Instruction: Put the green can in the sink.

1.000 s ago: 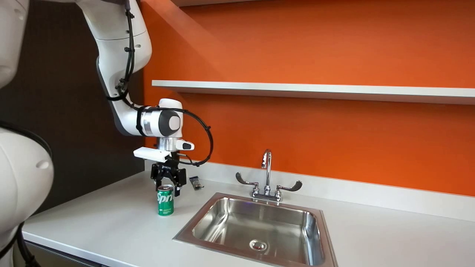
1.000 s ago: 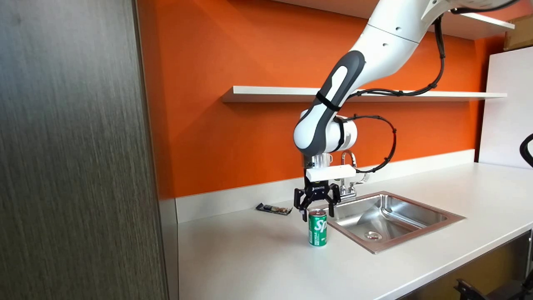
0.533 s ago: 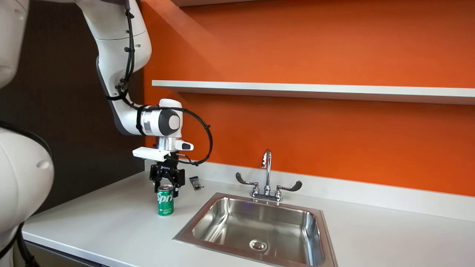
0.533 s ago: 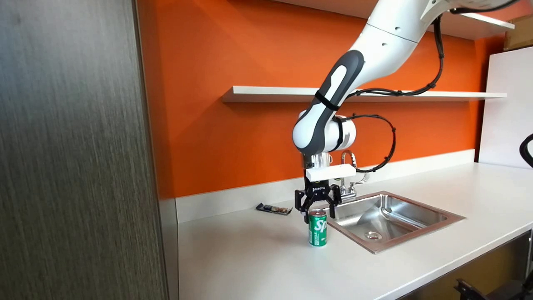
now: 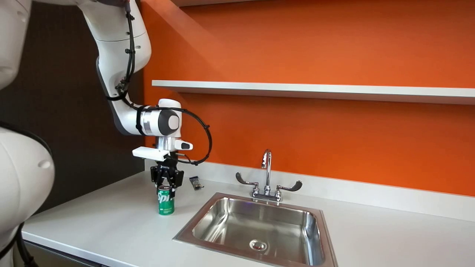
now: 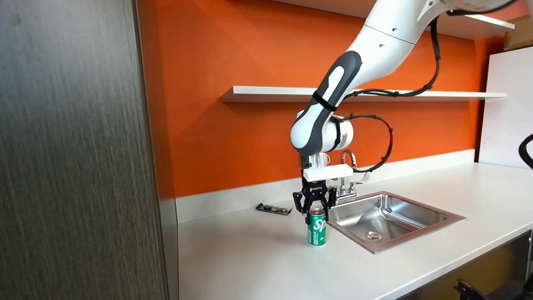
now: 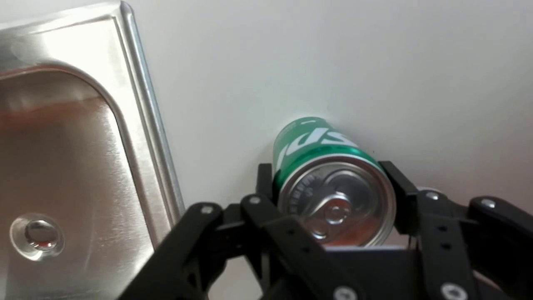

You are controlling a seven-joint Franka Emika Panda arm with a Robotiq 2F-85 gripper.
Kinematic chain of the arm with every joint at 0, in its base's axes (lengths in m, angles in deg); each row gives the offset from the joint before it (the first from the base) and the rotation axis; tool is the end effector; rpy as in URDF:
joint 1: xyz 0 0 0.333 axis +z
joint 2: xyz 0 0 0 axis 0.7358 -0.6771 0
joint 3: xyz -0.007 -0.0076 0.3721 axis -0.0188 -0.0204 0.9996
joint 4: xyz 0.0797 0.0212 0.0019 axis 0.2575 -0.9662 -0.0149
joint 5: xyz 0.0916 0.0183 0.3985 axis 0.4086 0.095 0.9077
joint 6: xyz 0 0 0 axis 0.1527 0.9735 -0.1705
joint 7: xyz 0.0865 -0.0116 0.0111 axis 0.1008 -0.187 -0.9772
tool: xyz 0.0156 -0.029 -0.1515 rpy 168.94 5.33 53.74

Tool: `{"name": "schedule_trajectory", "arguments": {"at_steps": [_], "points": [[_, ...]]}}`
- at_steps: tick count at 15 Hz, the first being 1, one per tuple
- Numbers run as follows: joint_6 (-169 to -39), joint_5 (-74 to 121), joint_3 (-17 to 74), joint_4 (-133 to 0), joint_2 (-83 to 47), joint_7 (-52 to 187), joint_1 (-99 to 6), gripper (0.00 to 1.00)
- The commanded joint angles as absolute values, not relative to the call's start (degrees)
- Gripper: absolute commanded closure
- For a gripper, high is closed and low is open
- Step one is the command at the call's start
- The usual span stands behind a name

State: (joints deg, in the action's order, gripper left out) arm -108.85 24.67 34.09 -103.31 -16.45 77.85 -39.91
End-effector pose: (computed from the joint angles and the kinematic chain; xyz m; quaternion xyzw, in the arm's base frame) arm 0.5429 0.0863 0.2318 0.9979 -0.0453 -0.0433 0.0131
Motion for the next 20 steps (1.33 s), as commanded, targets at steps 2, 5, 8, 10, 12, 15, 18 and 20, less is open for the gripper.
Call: {"name": "schedule_trajectory", "arguments": {"at_steps": [2,5,8,10,12,15,18,20], "points": [[-109.19,23.41,33.91,-103.07,-15.19,79.76,-39.49,0.62],[-109.11,22.83,33.70,-104.38,-12.29,80.44,-39.39,0.62],[-108.84,22.93,33.60,-105.06,-9.88,80.80,-39.92,0.62],[-108.99,23.22,33.34,-105.46,-8.79,80.98,-40.46,0.62],[-109.45,23.69,32.82,-106.12,-7.93,80.99,-41.19,0.62],[-110.38,24.34,31.48,-107.50,-7.21,80.84,-42.87,0.62],[-111.45,25.20,29.76,-109.07,-6.94,80.41,-45.11,0.62],[-112.44,25.96,28.41,-110.28,-6.50,79.87,-46.88,0.62]]}}
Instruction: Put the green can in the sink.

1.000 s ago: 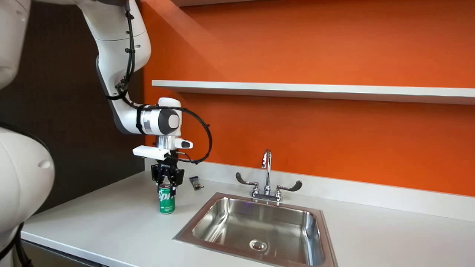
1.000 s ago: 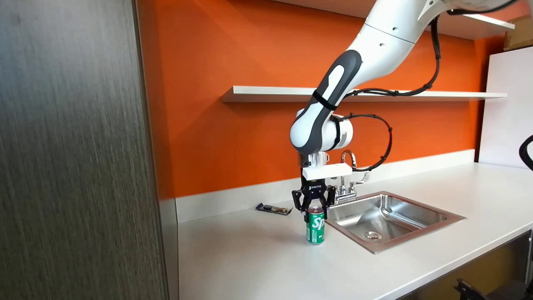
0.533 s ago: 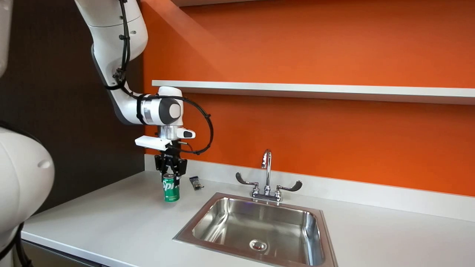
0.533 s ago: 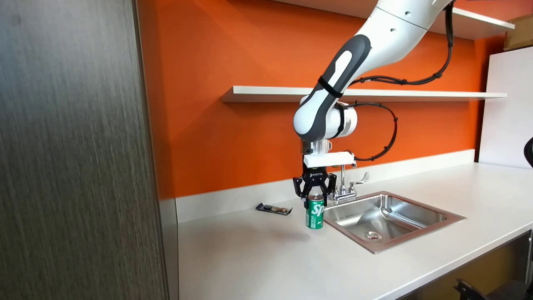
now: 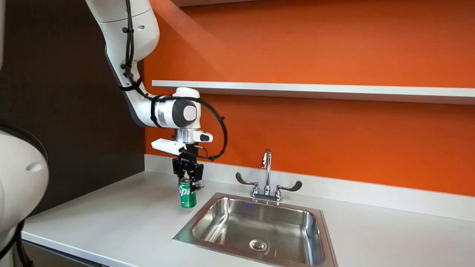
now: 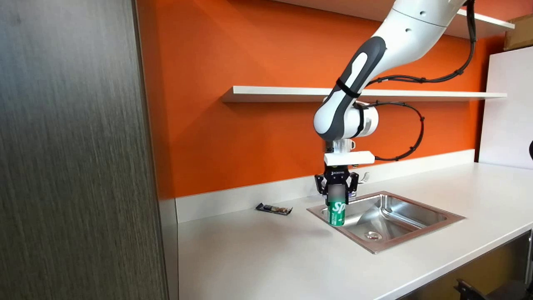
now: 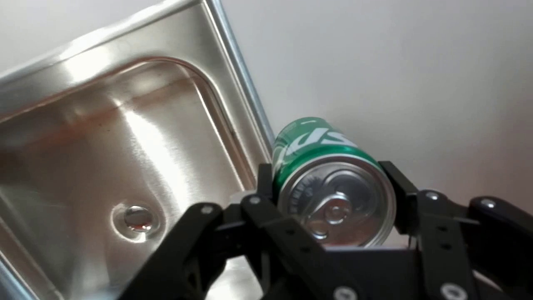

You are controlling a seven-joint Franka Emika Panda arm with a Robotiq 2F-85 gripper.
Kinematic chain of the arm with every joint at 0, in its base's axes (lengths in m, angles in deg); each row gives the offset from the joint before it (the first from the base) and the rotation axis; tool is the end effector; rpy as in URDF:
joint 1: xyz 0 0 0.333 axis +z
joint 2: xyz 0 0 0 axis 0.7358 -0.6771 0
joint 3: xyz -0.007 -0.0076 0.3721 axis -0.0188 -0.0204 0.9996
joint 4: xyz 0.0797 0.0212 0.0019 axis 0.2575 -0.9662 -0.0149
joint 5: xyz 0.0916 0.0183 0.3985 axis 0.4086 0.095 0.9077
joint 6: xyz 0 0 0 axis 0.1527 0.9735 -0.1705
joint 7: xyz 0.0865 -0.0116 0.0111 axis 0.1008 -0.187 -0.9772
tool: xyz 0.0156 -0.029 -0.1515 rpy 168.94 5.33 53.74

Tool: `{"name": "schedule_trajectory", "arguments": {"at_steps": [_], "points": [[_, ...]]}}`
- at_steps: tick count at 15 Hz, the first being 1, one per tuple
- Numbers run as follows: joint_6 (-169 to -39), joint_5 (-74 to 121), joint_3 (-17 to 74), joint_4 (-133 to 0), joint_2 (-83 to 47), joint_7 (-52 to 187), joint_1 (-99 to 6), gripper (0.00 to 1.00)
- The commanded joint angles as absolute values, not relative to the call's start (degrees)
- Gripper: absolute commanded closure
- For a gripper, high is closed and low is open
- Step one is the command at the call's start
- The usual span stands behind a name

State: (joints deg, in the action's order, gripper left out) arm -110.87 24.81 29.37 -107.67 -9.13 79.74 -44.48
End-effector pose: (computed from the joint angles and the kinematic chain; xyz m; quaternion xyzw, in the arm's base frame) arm 0.5329 -0.0025 0.2744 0.9897 -0.1429 -0.0001 0.0103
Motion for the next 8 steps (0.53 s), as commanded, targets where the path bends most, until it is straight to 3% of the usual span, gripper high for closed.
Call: {"name": "schedule_trajectory", "arguments": {"at_steps": [1,8], "points": [[-113.12,26.20,27.83,-110.56,-6.60,80.00,-47.58,0.62],[-116.65,30.49,25.00,-112.28,-7.09,79.19,-51.63,0.62]]}}
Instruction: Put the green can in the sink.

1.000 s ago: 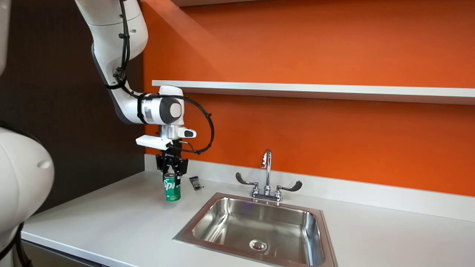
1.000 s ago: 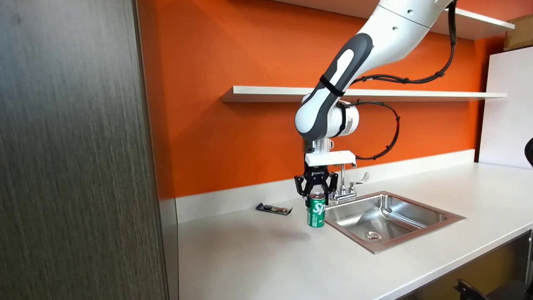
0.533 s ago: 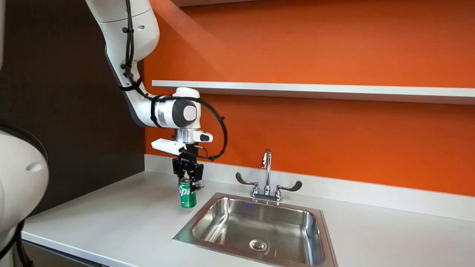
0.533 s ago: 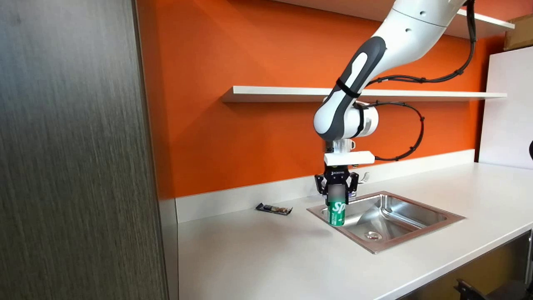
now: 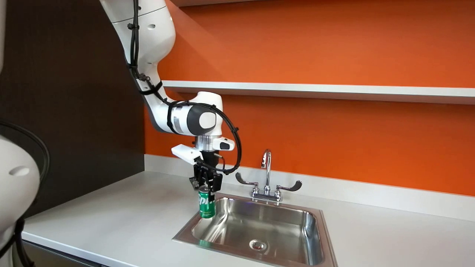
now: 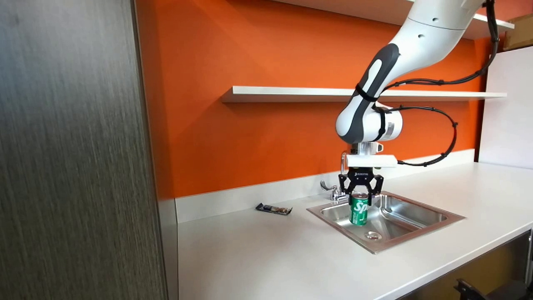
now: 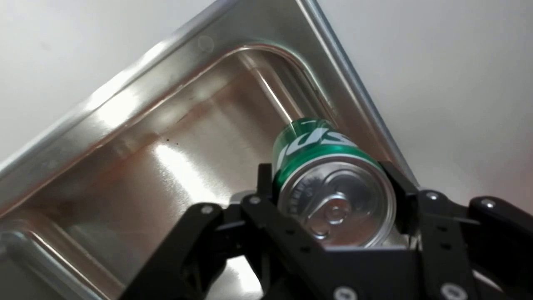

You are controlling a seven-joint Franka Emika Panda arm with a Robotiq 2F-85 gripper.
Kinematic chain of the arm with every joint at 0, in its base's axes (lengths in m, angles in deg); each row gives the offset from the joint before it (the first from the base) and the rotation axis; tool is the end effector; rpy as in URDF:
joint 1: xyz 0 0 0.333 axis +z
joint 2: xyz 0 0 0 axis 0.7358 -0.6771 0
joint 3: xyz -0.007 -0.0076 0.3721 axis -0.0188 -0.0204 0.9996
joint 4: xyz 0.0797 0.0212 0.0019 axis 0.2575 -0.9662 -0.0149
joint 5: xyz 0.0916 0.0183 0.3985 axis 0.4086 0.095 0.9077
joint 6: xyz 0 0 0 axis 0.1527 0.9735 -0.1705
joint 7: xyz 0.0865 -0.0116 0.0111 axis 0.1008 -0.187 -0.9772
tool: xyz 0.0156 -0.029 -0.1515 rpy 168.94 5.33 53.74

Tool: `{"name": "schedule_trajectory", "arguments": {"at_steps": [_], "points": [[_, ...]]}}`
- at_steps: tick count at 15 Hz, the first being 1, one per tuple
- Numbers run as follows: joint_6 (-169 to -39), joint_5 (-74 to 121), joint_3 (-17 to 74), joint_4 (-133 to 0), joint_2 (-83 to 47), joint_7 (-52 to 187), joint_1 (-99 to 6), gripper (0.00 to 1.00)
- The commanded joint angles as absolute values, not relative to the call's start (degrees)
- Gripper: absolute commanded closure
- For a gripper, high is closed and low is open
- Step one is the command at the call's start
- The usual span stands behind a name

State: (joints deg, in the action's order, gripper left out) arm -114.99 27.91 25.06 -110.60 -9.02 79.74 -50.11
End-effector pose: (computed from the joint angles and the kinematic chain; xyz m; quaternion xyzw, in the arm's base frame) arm 0.5144 -0.0920 0.2619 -0.9685 0.2488 -0.0102 0.0018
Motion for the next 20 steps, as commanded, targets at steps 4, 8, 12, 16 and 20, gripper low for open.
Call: {"name": "schedule_trajectory", "arguments": {"at_steps": [4,8,12,16,20], "points": [[-119.59,34.14,24.49,-112.93,-7.66,78.80,-52.82,0.62],[-122.73,35.97,24.17,-112.56,-9.42,79.37,-53.37,0.62],[-123.57,36.29,23.96,-111.58,-11.64,79.85,-53.15,0.62],[-123.97,34.82,23.59,-110.15,-14.88,81.38,-52.43,0.62],[-125.30,34.93,23.51,-107.77,-19.04,81.67,-51.97,0.62]]}}
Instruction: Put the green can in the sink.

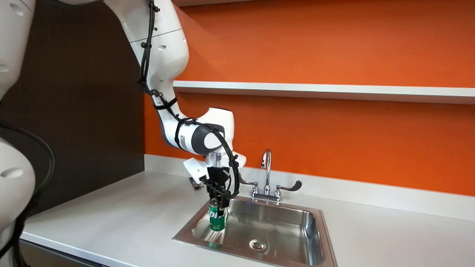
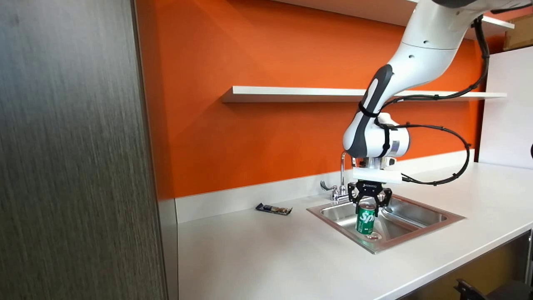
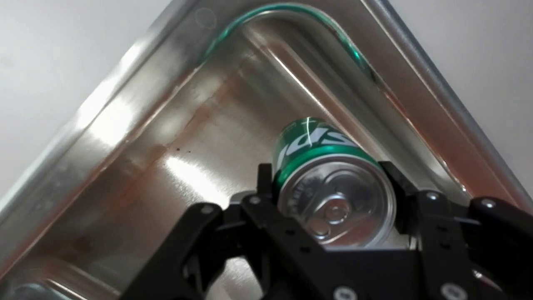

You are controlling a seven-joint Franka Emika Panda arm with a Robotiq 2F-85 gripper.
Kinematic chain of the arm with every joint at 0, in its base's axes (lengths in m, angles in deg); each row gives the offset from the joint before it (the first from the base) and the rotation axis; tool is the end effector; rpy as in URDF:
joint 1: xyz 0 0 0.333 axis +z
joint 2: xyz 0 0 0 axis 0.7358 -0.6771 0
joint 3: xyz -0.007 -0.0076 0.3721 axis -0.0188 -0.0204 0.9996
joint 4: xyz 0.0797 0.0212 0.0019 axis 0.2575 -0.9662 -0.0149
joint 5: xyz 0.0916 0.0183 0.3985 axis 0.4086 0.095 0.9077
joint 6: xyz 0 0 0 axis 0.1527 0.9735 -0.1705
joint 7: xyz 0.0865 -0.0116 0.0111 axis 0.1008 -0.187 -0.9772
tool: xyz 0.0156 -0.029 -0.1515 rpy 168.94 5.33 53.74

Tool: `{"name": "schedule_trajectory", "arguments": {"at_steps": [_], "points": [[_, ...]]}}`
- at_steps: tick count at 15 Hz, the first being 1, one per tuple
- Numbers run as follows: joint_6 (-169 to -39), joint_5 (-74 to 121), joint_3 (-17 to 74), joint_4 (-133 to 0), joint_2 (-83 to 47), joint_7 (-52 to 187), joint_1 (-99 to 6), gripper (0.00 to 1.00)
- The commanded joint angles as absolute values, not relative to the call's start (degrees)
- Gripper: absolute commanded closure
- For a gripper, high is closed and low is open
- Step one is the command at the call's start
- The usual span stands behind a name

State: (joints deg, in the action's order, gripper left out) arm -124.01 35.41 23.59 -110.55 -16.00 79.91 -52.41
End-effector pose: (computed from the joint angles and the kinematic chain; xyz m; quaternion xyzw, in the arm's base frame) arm 0.5186 -0.1324 0.2136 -0.9412 0.3359 -0.0300 0.0195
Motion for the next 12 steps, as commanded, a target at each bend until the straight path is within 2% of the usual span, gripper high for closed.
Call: {"name": "schedule_trajectory", "arguments": {"at_steps": [1,12], "points": [[-125.83,34.84,23.32,-106.78,-20.49,81.98,-51.81,0.62],[-125.40,35.71,22.21,-95.88,-32.97,83.59,-51.63,0.62]]}}
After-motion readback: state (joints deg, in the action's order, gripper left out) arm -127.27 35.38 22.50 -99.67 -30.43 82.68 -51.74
